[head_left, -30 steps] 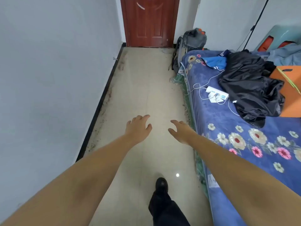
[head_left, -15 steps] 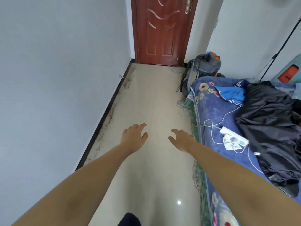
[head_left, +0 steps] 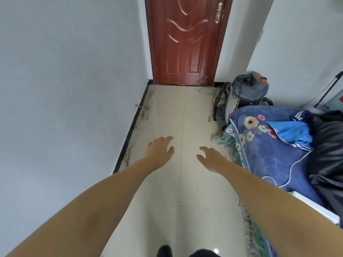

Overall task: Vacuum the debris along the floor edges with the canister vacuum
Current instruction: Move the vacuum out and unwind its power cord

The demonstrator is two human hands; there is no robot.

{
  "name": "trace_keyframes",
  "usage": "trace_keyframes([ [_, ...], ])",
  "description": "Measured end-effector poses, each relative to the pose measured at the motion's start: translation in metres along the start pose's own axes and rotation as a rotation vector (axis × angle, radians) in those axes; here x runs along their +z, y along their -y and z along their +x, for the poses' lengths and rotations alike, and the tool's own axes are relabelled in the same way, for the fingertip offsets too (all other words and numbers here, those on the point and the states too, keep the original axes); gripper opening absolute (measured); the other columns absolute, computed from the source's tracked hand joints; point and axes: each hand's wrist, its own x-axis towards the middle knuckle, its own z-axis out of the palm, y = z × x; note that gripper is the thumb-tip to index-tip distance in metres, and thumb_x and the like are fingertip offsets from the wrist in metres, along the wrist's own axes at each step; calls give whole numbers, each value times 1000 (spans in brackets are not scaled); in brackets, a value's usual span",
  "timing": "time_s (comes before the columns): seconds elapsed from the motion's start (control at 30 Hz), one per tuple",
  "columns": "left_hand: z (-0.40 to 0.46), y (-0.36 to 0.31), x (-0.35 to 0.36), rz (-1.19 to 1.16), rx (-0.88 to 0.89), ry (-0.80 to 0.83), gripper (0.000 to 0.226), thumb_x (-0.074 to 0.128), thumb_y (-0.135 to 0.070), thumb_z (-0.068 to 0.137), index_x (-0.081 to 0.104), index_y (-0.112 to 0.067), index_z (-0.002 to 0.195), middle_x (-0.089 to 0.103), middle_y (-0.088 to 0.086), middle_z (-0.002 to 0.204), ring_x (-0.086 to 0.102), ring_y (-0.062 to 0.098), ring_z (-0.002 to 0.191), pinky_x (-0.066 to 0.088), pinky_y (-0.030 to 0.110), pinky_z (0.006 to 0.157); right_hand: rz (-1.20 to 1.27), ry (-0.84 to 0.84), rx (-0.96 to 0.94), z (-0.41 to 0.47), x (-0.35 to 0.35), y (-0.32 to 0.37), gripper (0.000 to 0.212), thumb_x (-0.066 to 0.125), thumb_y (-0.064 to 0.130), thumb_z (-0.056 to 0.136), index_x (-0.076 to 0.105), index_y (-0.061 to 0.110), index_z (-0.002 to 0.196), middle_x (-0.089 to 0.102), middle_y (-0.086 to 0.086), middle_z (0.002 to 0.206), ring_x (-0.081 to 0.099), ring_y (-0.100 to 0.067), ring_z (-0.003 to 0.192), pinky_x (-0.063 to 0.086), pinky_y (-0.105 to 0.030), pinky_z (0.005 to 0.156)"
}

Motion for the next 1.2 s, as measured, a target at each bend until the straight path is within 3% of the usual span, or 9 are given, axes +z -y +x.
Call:
trace_keyframes([
  [0.33, 240, 8, -16, 45, 98, 30, 47, 34, -36, 101, 33, -24, 147, 47, 5, 142, 46, 25, 128, 32, 39, 109, 86, -72, 54, 201, -87, -23, 54, 37, 41, 101, 28, 21, 150, 45, -12, 140, 51, -30, 120, 45, -40, 98],
  [0.47, 337, 5, -31, 37, 76, 43, 47, 34, -36, 101, 33, -23, 147, 47, 6, 142, 46, 26, 126, 33, 40, 108, 63, -49, 68, 289, -143, -30, 53, 37, 43, 101, 28, 23, 149, 50, -11, 135, 56, -32, 113, 49, -45, 94],
  [0.83, 570, 43, -65, 17, 30, 44, 48, 32, -38, 101, 34, -23, 147, 46, 4, 143, 45, 24, 128, 32, 40, 110, -28, -15, 14, 517, -245, -12, 53, 39, 42, 101, 30, 22, 149, 39, -9, 147, 49, -28, 123, 45, -40, 96],
  [0.97, 676, 51, -83, 66, 124, 70, 48, 32, -38, 101, 34, -23, 147, 46, 4, 144, 44, 24, 129, 32, 39, 109, 27, -66, 78, 598, -282, -12, 50, 39, 41, 101, 33, 23, 147, 40, -9, 145, 51, -29, 120, 45, -42, 97],
  [1.07, 759, 40, -101, 123, 237, 114, 48, 33, -38, 102, 34, -23, 147, 47, 4, 142, 47, 23, 126, 35, 37, 107, 100, -109, 165, 645, -314, -27, 37, 40, 40, 101, 44, 23, 133, 45, -11, 130, 52, -27, 111, 45, -45, 98],
  [1.2, 859, 4, -108, 144, 373, 167, 47, 35, -36, 101, 35, -22, 147, 48, 6, 140, 48, 24, 123, 37, 34, 101, 178, -169, 312, 681, -352, -63, 48, 43, 40, 99, 40, 20, 143, 46, -12, 138, 50, -32, 121, 44, -44, 99],
])
